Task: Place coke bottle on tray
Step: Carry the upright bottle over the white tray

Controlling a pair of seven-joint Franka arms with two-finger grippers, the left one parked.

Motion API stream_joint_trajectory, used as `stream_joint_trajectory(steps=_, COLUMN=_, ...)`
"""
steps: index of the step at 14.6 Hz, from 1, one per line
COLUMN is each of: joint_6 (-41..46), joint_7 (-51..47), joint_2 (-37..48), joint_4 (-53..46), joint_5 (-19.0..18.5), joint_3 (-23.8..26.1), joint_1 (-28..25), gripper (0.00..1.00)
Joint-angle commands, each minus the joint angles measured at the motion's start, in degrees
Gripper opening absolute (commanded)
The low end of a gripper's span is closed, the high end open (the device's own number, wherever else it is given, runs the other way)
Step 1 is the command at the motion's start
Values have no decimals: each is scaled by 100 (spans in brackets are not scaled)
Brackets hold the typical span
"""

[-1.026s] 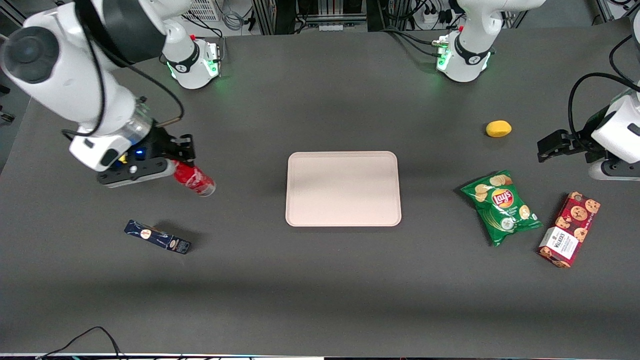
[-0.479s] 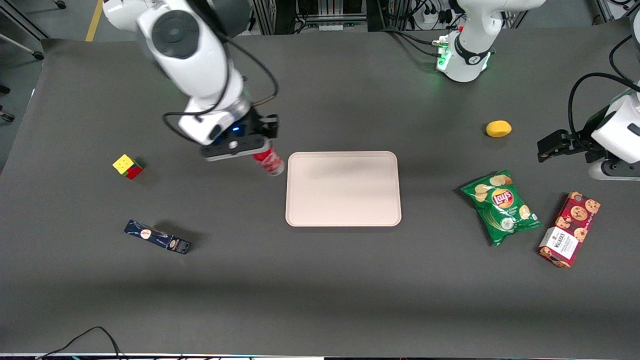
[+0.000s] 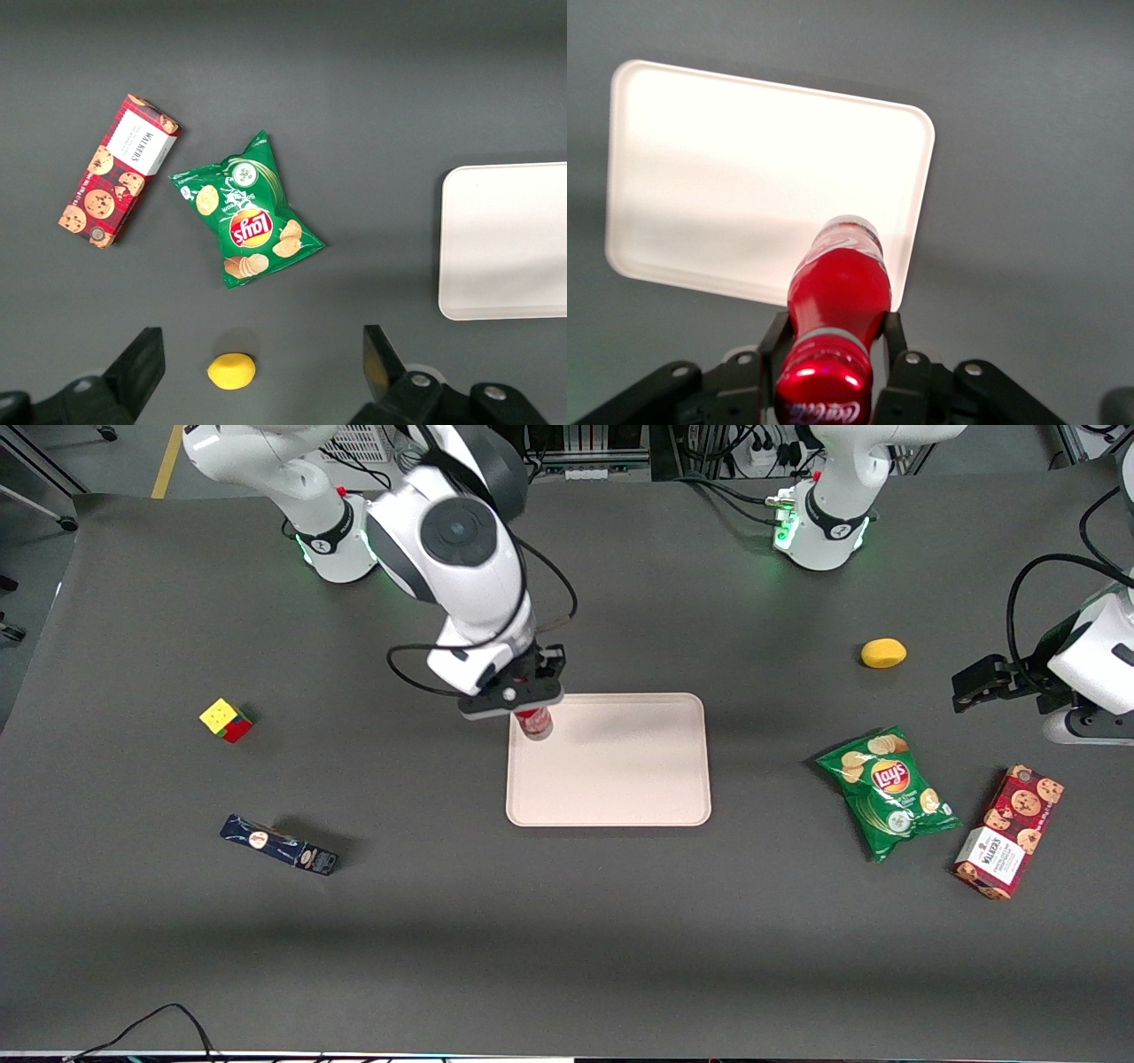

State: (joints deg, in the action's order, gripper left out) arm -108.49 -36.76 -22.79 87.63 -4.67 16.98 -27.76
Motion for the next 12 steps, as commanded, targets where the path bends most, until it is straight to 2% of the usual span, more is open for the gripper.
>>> stream_joint_trajectory(steps=1, joint_6=-540, joint_7=-174, joint_2=-541, joint_4=25, joint_5=-333, joint_3=77, joint_1=-45, gripper=0)
stream_joint_trajectory(steps=6, joint_6=-936, joint_7=-165, joint_2=-937, joint_4=96, joint_5=-719, joint_3=68, joint_1=-19, gripper=0)
stream_joint_trajectory(steps=12, joint_6=-1121, joint_7=-156, joint_2=-1210, joint_4=96, joint_5=-834, joint_3=59, joint_1=34, gripper=0)
